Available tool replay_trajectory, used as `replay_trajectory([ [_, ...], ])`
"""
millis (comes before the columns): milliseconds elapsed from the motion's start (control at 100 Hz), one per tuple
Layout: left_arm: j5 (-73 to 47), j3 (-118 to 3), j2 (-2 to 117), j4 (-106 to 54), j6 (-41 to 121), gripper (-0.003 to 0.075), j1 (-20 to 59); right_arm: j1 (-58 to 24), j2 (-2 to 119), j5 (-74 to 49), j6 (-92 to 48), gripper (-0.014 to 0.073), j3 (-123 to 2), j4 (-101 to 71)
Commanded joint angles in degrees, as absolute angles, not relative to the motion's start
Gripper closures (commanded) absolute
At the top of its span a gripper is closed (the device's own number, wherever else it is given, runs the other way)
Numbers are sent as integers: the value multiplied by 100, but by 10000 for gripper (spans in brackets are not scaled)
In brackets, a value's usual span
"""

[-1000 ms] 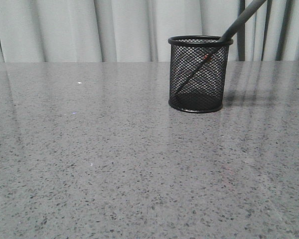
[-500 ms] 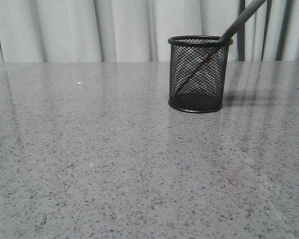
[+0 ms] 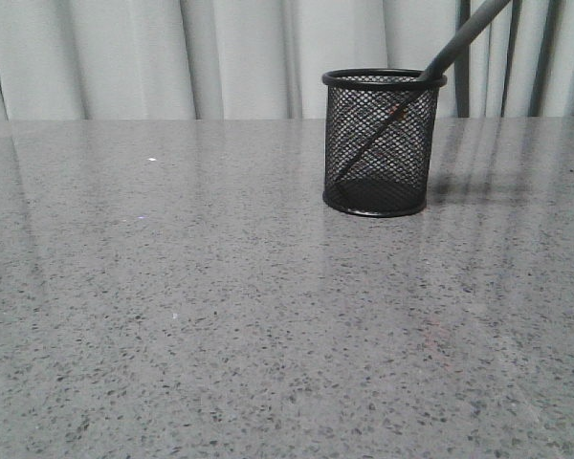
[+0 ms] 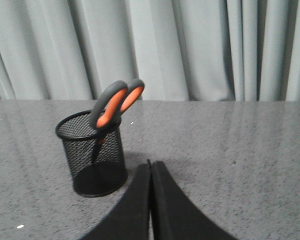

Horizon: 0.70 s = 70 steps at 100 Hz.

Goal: Put scissors into bucket

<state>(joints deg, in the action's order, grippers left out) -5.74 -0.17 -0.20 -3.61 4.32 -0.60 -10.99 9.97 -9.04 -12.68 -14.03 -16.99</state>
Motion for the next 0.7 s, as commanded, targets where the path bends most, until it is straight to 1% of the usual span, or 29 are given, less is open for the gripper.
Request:
replay_trajectory([
  [0,-133,146,-171,-419,372,741,-9,-1028,1067,-34,-1305,666,-1319,-1482],
  [140,-133,146,-171,-419,372,741,-9,-716,882,103,-1305,666,-754,-1397],
  [360,-133,146,-171,-419,372,741,-9,-447,-208,93,-1276,666,14,-1116],
  [410,-119,146,-159,-419,372,741,-9,-428,-171,233,-1106,666,178,-1045],
  [450,-119,146,-159,-419,372,741,-9,-363,-157,-126,-920,666,164,-857],
  [560,-106,146,-159,-419,372,741,-9,-268,-188,-559,-758,666,164,-560],
  [690,-106,146,-159,-419,372,741,-9,-265,-188,-699,-758,666,164,-407],
])
